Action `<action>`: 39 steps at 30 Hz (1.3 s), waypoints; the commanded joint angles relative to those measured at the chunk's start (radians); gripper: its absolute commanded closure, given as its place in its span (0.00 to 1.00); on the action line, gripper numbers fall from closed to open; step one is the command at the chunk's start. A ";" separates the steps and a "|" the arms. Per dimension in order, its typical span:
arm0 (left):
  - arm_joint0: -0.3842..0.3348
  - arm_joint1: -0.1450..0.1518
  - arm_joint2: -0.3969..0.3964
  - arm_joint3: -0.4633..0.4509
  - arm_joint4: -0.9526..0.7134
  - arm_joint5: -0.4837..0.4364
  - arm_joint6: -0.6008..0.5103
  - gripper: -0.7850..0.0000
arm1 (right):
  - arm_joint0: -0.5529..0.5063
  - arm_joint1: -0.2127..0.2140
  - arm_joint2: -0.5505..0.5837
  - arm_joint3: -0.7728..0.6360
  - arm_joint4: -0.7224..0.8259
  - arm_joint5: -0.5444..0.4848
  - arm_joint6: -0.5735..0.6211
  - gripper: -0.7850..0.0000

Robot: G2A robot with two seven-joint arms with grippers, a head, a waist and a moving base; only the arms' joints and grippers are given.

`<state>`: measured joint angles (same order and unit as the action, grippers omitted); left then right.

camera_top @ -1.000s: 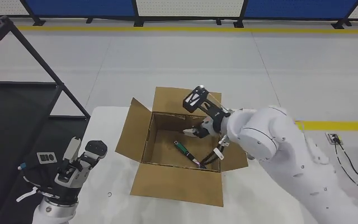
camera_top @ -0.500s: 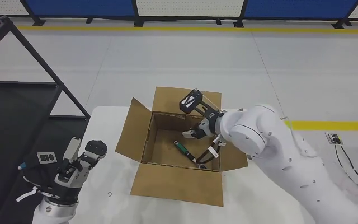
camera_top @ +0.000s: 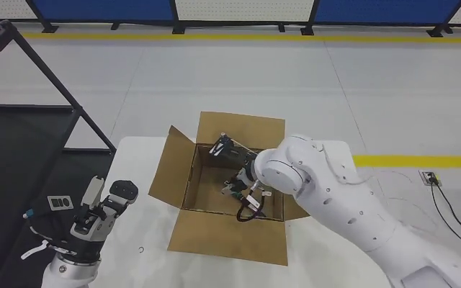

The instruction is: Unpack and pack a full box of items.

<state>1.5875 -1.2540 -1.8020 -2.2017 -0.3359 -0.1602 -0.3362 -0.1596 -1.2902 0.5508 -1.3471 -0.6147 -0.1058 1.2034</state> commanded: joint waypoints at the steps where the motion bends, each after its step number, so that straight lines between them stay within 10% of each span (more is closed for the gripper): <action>1: 0.000 0.000 0.000 0.000 0.000 0.000 0.000 0.00 | 0.007 -0.017 -0.014 0.048 0.038 -0.018 -0.021 0.00; 18: 0.000 0.000 0.000 0.000 0.000 0.000 0.000 0.00 | 0.036 -0.082 -0.072 0.232 0.145 -0.071 -0.026 0.00; 36: 0.000 0.000 0.000 0.000 0.000 0.000 0.000 0.00 | 0.041 -0.216 -0.188 0.491 0.042 0.104 -0.068 0.00; 39: 0.000 0.000 0.000 0.000 0.000 0.000 0.000 0.00 | 0.049 -0.239 -0.191 0.548 0.050 0.093 -0.073 0.18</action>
<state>1.5875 -1.2540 -1.8020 -2.2017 -0.3359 -0.1602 -0.3362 -0.1124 -1.5248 0.3605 -0.8142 -0.5665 -0.0104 1.1316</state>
